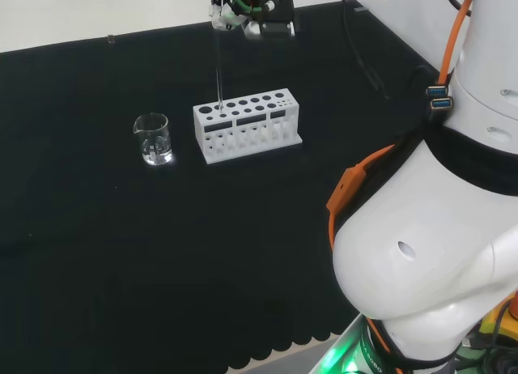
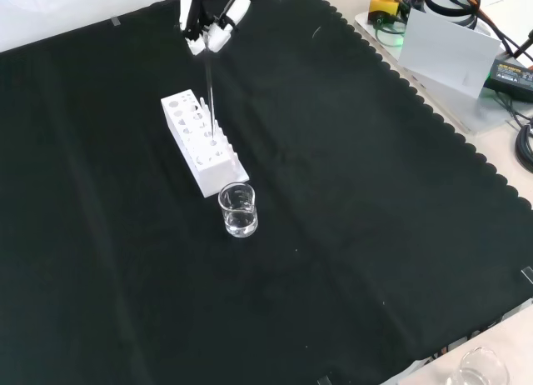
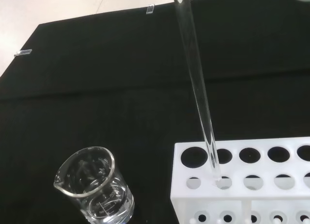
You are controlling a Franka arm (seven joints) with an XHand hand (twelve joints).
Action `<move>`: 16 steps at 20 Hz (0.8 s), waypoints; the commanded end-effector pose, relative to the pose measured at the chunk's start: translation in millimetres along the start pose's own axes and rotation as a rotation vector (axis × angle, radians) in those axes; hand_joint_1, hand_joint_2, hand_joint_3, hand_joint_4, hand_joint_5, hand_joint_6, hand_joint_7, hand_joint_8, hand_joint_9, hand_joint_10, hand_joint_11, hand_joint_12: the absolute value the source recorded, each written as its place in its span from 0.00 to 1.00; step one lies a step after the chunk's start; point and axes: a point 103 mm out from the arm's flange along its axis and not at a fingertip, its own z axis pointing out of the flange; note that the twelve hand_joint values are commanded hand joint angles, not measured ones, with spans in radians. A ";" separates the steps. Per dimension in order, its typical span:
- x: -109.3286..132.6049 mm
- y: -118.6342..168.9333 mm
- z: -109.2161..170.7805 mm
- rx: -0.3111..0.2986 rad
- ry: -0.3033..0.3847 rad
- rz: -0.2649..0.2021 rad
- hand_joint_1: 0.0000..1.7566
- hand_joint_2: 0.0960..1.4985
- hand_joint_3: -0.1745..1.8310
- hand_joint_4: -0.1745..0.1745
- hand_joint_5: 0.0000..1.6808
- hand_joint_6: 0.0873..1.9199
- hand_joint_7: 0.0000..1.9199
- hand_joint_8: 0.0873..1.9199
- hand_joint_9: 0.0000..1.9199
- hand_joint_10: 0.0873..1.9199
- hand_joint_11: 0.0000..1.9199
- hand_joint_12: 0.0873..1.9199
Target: Put the glass rod back on the white test tube rack.
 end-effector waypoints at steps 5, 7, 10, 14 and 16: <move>-4.6 -1.5 10.5 0.008 0.000 0.004 0.73 0.71 0.00 0.26 0.67 0.35 0.69 0.29 0.86 0.30 0.87 0.35; -4.5 0.0 15.0 0.014 0.001 0.004 0.73 0.71 0.00 0.26 0.67 0.35 0.69 0.29 0.86 0.30 0.87 0.35; -2.9 3.1 16.6 0.018 0.004 0.003 0.73 0.71 0.00 0.26 0.67 0.35 0.69 0.29 0.86 0.30 0.87 0.35; 0.4 7.2 15.5 0.016 0.004 -0.002 0.73 0.71 0.00 0.26 0.67 0.35 0.69 0.29 0.86 0.30 0.87 0.35; 1.1 8.5 17.3 0.019 0.004 -0.005 0.73 0.71 0.00 0.26 0.67 0.35 0.69 0.29 0.86 0.30 0.87 0.35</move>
